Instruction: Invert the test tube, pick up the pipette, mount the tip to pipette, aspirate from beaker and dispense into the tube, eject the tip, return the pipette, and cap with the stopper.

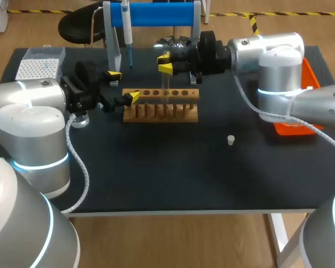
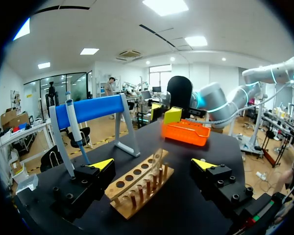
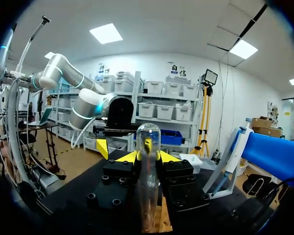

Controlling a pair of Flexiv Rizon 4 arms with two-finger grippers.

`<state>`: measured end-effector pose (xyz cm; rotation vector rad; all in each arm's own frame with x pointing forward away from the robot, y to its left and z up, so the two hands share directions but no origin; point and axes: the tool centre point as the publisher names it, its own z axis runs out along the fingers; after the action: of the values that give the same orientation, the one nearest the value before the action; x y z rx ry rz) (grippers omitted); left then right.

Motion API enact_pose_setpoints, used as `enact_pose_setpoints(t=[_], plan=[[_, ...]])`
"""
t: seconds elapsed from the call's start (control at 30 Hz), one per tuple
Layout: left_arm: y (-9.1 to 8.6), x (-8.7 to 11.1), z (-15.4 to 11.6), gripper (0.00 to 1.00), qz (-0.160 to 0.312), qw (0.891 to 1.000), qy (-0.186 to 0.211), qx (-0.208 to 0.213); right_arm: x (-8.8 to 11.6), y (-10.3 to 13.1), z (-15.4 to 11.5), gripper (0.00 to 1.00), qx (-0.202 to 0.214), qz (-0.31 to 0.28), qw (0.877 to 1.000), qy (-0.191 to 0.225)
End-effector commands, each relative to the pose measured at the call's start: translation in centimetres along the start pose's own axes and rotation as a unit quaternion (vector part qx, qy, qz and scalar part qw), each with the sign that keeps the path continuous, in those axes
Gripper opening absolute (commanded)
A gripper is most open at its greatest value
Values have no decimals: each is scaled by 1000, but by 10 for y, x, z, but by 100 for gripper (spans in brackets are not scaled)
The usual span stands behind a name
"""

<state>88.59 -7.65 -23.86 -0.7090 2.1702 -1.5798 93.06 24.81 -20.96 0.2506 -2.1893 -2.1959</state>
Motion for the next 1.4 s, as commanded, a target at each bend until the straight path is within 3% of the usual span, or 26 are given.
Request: enact_pose_setpoints(t=[0.03, 0.5, 1.07, 1.1, 1.2, 1.27, 1.4], plan=[[1, 0, 1, 100, 0, 1000, -1, 1, 11, 7, -7, 0, 4, -1, 1000, -7], [1, 0, 1, 100, 0, 1000, -1, 1, 35, 16, -23, 0, 4, 13, 999, -29], [1, 0, 1, 100, 0, 1000, -1, 1, 35, 16, -23, 0, 4, 13, 999, -29], [1, 0, 1, 100, 0, 1000, -1, 1, 34, 15, -24, 0, 8, 61, 998, -29], [1, 0, 1, 100, 0, 1000, -1, 1, 28, 24, -27, 0, -12, 157, 986, -54], [1, 0, 1, 100, 0, 1000, -1, 1, 21, 25, -28, 0, -14, 222, 972, -82], [1, 0, 1, 100, 0, 1000, -1, 1, 14, 27, -32, 0, -10, 376, 922, -92]])
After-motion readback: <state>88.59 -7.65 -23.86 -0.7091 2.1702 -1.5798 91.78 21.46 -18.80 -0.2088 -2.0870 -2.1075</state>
